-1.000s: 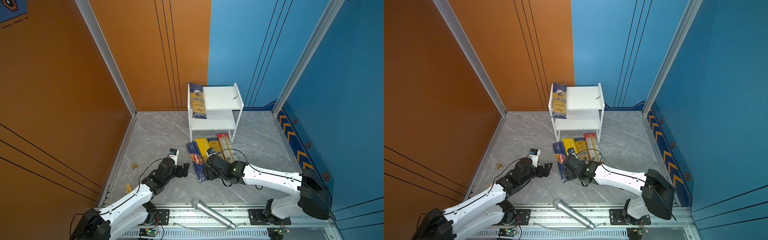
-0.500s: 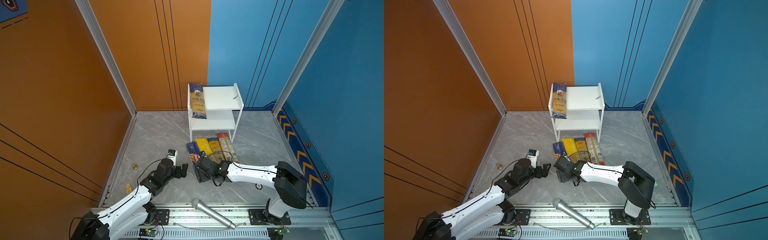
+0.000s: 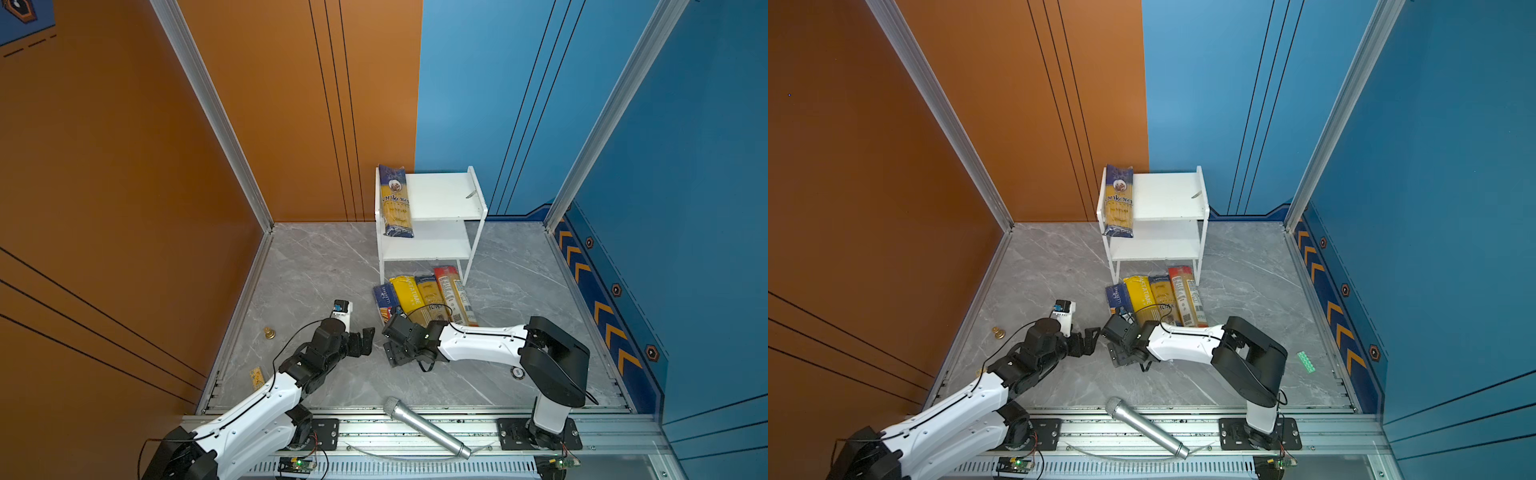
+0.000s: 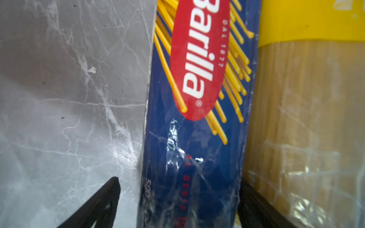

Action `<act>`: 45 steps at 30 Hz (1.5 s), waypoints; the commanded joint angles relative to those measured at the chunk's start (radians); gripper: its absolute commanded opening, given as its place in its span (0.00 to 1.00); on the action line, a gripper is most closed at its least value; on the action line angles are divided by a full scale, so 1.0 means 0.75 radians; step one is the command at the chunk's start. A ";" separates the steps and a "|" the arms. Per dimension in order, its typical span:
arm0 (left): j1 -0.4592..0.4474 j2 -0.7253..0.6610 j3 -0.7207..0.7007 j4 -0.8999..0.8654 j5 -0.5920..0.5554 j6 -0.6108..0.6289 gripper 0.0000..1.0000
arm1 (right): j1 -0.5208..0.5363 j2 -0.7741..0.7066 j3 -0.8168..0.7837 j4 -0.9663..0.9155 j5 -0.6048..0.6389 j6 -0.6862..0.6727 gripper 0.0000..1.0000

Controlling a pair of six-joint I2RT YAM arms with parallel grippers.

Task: Arrange pasta packages on shelves
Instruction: Pick up the pasta box from the center of the table.

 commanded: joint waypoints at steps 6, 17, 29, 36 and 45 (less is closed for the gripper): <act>0.016 -0.017 -0.015 -0.034 -0.018 -0.013 0.98 | -0.008 0.068 0.034 0.005 0.026 -0.016 0.84; 0.017 -0.015 -0.012 -0.038 -0.021 -0.020 0.98 | -0.008 0.098 0.049 -0.041 0.039 -0.039 0.68; 0.019 -0.013 -0.007 -0.038 -0.024 -0.019 0.98 | -0.043 0.066 0.068 -0.064 -0.051 -0.043 0.36; 0.021 -0.011 -0.008 -0.030 -0.021 -0.018 0.98 | -0.083 -0.021 0.079 -0.098 -0.112 -0.064 0.19; 0.029 0.003 0.005 -0.002 -0.011 -0.009 0.98 | -0.143 -0.147 0.221 -0.306 -0.203 -0.175 0.00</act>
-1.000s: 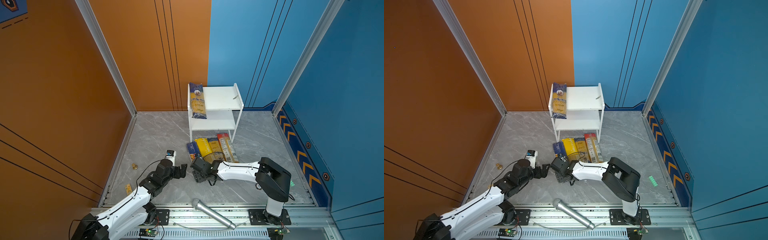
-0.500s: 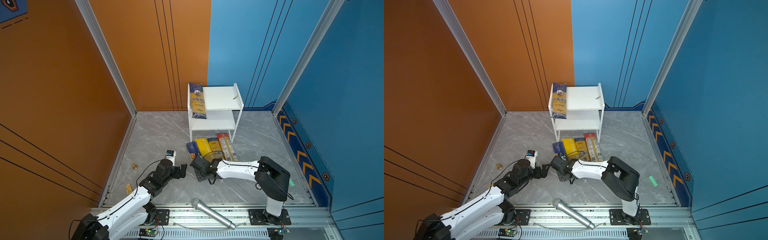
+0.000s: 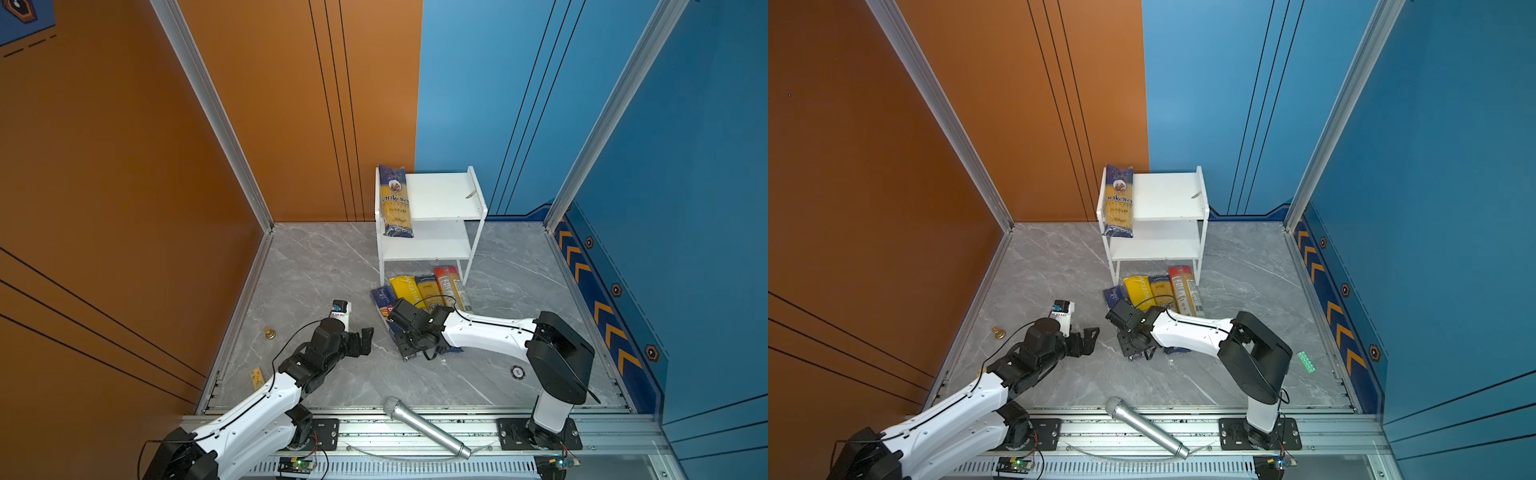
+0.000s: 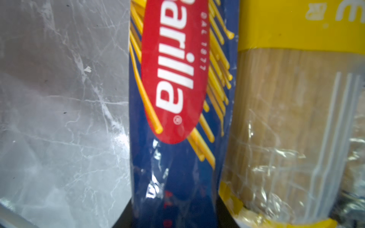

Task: Arrange pasta packages on shelves
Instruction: Pick up the pasta box from the center of the table.

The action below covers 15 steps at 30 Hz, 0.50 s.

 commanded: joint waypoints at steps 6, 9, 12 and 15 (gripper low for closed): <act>0.022 0.045 0.017 0.048 -0.008 0.005 0.98 | -0.090 -0.203 0.128 -0.167 -0.142 -0.110 0.00; 0.028 0.078 0.021 0.077 0.002 0.005 0.98 | -0.134 -0.259 0.135 -0.223 -0.211 -0.116 0.00; 0.030 0.114 0.033 0.094 0.017 0.010 0.98 | -0.167 -0.327 0.151 -0.326 -0.235 -0.141 0.00; 0.030 0.152 0.048 0.110 0.033 0.018 0.98 | -0.199 -0.419 0.159 -0.423 -0.256 -0.151 0.00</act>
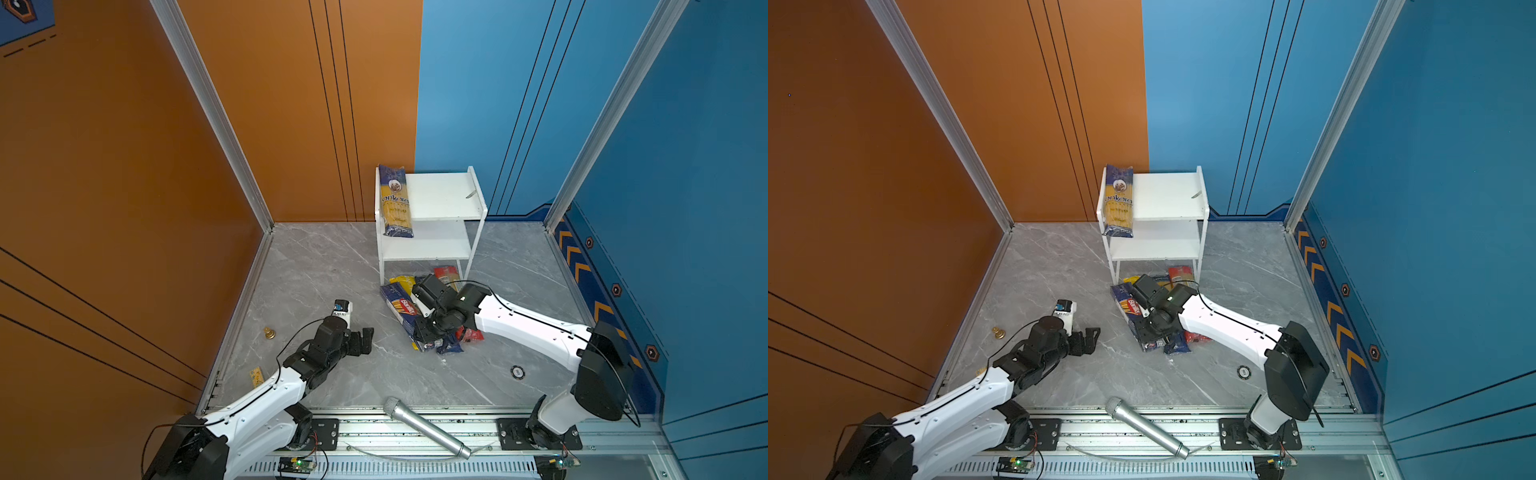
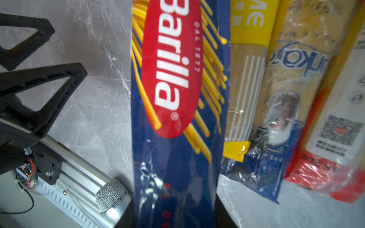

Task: Arrange pasta packages on shelves
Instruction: Pick up the pasta box from the center of the table, then place the pasta box on the shelf.

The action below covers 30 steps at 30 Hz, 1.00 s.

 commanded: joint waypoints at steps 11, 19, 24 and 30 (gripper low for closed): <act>0.024 0.161 0.123 0.124 0.042 0.047 0.98 | -0.124 -0.513 0.142 -0.434 0.080 0.024 0.00; 0.023 0.290 0.207 0.146 0.100 0.077 0.98 | -0.161 -0.763 0.262 -0.573 0.144 0.096 0.00; 0.021 0.336 0.224 0.173 0.122 0.080 0.98 | -0.162 -0.830 0.404 -0.612 0.142 0.107 0.00; 0.023 0.357 0.239 0.177 0.134 0.091 0.98 | -0.166 -0.768 0.680 -0.608 0.201 0.064 0.00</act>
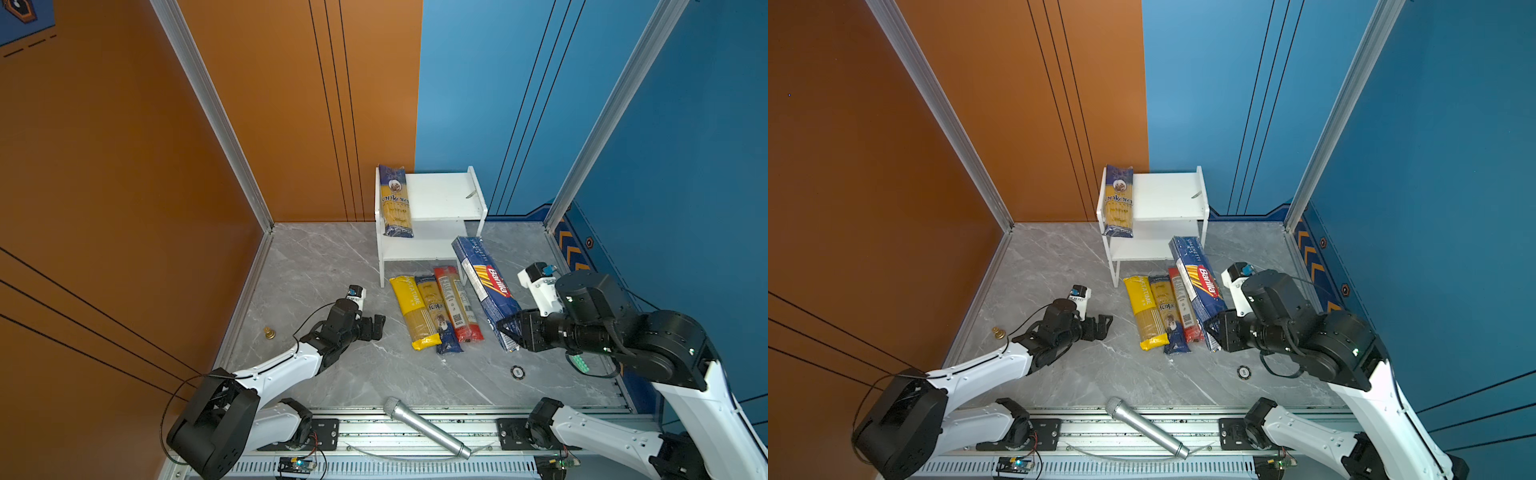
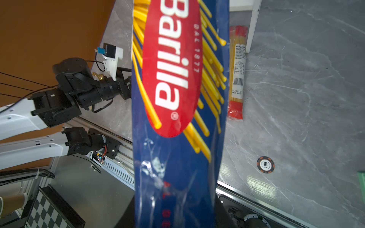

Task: Arrange pasta packages on shelves
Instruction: Place the pasta box on the shelf.

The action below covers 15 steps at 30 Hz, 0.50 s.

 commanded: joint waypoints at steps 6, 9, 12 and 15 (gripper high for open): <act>0.009 0.017 0.044 0.022 0.045 0.033 0.98 | -0.021 0.222 0.465 0.181 0.169 -0.113 0.00; 0.009 0.012 0.043 0.022 0.049 0.032 0.98 | -0.046 0.328 0.585 0.207 0.213 -0.136 0.00; 0.006 0.010 0.045 0.022 0.052 0.030 0.98 | -0.107 0.408 0.645 0.286 0.237 -0.141 0.00; 0.004 0.011 0.047 0.022 0.052 0.030 0.98 | -0.129 0.453 0.640 0.419 0.270 -0.133 0.00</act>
